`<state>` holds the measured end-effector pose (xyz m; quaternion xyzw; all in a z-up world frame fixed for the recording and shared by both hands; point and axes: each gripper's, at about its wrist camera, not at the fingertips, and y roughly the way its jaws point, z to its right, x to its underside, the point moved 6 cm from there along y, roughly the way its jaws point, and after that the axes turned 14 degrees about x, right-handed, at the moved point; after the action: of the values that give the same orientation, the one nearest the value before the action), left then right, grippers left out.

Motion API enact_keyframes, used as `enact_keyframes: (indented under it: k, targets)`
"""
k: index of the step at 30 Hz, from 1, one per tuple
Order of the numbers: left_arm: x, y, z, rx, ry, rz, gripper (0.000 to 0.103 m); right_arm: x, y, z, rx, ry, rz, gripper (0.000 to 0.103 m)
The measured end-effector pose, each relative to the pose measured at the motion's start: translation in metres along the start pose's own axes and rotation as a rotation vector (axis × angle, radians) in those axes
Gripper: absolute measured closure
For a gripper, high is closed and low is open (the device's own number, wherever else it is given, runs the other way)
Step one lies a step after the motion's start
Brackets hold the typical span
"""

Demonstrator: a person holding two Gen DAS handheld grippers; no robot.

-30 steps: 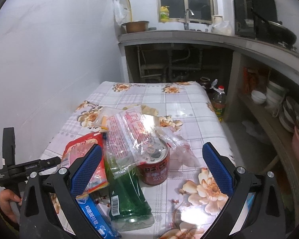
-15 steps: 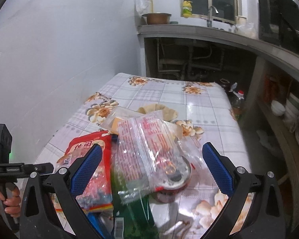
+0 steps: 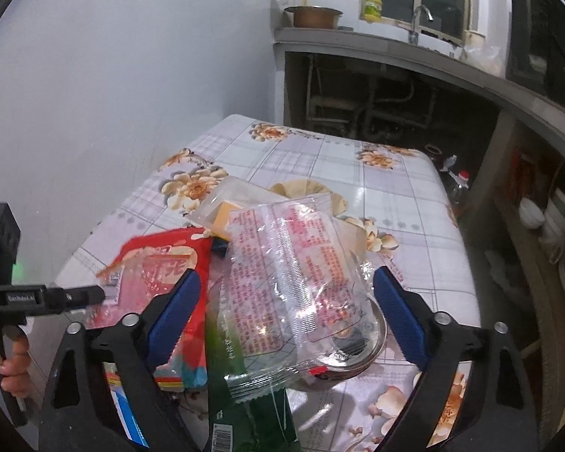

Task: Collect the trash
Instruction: 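Grasp a clear plastic bag with the left tool while the right tool grasps another clear bag, then carry both held bags over the blue wastebasket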

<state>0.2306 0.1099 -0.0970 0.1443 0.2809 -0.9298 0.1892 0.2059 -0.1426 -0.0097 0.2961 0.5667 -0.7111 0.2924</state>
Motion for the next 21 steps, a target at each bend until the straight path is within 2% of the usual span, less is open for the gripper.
enact_keyframes:
  k: [9,13,21]
  targets:
    - [-0.001,-0.029,0.018,-0.055,0.173,0.059,0.079,0.004,-0.001,-0.003,0.008,-0.008,-0.016,0.047]
    - [0.000,-0.037,0.024,-0.088,0.241,0.077,0.079,0.005,-0.003,0.000,0.007,0.011,-0.019,0.068]
    - [0.000,-0.060,0.054,-0.030,0.338,0.142,0.091,0.005,-0.011,0.012,0.000,0.071,-0.004,0.081]
